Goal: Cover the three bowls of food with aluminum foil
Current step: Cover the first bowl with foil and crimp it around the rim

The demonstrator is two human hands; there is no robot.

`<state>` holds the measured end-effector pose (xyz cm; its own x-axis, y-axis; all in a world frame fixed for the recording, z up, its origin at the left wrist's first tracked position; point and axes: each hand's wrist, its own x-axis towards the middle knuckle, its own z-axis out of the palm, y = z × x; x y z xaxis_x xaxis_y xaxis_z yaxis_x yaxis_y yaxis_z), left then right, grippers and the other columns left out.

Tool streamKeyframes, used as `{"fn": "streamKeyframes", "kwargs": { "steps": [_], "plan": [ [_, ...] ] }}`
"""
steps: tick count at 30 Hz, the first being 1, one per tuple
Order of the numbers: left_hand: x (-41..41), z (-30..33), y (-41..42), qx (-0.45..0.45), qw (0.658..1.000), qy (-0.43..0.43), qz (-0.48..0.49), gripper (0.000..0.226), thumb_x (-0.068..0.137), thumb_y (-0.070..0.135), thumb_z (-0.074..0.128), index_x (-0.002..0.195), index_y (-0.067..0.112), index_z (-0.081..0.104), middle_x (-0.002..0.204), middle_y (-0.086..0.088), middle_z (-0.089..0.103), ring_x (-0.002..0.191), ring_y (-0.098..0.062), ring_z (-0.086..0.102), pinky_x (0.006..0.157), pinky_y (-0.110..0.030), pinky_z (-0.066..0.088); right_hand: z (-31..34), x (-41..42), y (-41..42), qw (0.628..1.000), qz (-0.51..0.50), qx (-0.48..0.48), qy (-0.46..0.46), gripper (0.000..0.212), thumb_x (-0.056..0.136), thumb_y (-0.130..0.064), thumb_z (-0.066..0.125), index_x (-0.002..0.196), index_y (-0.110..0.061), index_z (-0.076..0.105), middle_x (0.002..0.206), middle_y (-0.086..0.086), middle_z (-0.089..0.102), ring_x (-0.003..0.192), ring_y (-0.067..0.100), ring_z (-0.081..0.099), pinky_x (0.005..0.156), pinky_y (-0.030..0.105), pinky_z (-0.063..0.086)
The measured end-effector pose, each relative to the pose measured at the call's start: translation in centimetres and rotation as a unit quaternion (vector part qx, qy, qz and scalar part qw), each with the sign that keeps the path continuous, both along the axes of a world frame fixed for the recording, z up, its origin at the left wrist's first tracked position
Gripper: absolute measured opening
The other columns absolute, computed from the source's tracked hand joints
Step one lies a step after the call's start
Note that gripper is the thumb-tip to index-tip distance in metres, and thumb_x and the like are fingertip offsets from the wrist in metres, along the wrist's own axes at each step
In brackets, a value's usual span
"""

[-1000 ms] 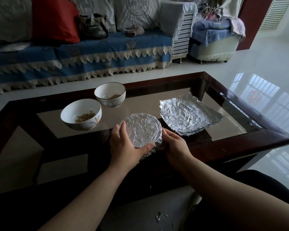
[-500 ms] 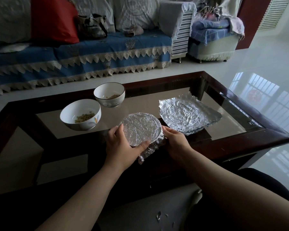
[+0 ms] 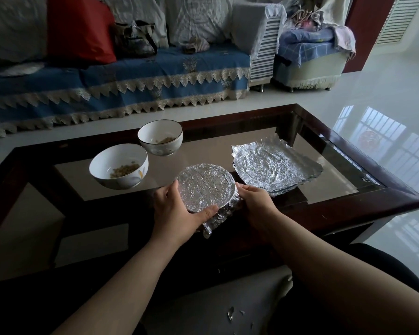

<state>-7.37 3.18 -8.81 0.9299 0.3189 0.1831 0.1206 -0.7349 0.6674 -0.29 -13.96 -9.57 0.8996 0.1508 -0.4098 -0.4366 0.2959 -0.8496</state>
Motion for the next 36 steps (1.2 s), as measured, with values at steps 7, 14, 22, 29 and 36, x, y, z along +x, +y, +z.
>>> {"fn": "streamKeyframes", "kwargs": {
  "steps": [7, 14, 22, 29, 36],
  "plan": [
    [-0.1, 0.0, -0.3, -0.007, 1.000, -0.002, -0.006, 0.111, 0.059, 0.056, 0.080, 0.145, 0.009, 0.029, 0.137, -0.014, 0.027, 0.132, -0.025, 0.025, 0.109, -0.025, 0.019, -0.3, 0.2, 0.3, 1.000, -0.015, -0.010, 0.006, 0.017, 0.093, -0.015, 0.059, 0.082, -0.004, 0.066, 0.065, 0.010, 0.070, 0.053, 0.018, 0.066, 0.058, 0.030, 0.058],
    [-0.1, 0.2, -0.4, -0.013, 1.000, -0.007, -0.004, 0.113, 0.058, 0.056, 0.081, 0.146, 0.011, 0.027, 0.135, -0.015, 0.029, 0.131, -0.025, 0.026, 0.106, -0.023, 0.020, -0.8, 0.2, 0.4, 0.975, -0.063, -0.197, -0.085, 0.018, 0.091, -0.022, 0.062, 0.085, -0.008, 0.071, 0.061, 0.001, 0.064, 0.050, 0.007, 0.056, 0.056, 0.022, 0.050],
    [-0.1, 0.3, -0.4, -0.010, 1.000, -0.004, -0.007, 0.114, 0.057, 0.058, 0.080, 0.147, 0.014, 0.026, 0.136, -0.014, 0.027, 0.132, -0.025, 0.024, 0.108, -0.025, 0.021, -0.9, 0.6, -0.7, 0.915, -0.012, -0.339, -0.217, 0.012, 0.088, -0.012, 0.064, 0.096, -0.009, 0.073, 0.080, -0.003, 0.068, 0.047, -0.016, 0.053, 0.052, 0.002, 0.039],
    [0.3, 0.3, -0.4, -0.010, 1.000, -0.010, -0.003, 0.113, 0.058, 0.058, 0.080, 0.147, 0.016, 0.026, 0.135, -0.013, 0.026, 0.131, -0.023, 0.024, 0.103, -0.020, 0.019, 0.1, 0.5, -1.7, 0.939, 0.066, -0.277, -0.194, 0.021, 0.090, -0.007, 0.060, 0.089, -0.023, 0.075, 0.065, -0.012, 0.068, 0.068, 0.010, 0.064, 0.088, 0.042, 0.054],
    [0.3, 0.5, -0.6, 0.002, 1.000, -0.010, 0.016, 0.115, 0.057, 0.061, 0.079, 0.147, 0.015, 0.025, 0.133, -0.013, 0.028, 0.128, -0.023, 0.026, 0.105, -0.024, 0.023, 0.4, 0.4, -1.8, 0.971, 0.055, -0.183, -0.144, 0.027, 0.099, -0.023, 0.045, 0.112, -0.008, 0.064, 0.093, 0.008, 0.070, 0.092, 0.027, 0.067, 0.093, 0.050, 0.052]
  ]
}}
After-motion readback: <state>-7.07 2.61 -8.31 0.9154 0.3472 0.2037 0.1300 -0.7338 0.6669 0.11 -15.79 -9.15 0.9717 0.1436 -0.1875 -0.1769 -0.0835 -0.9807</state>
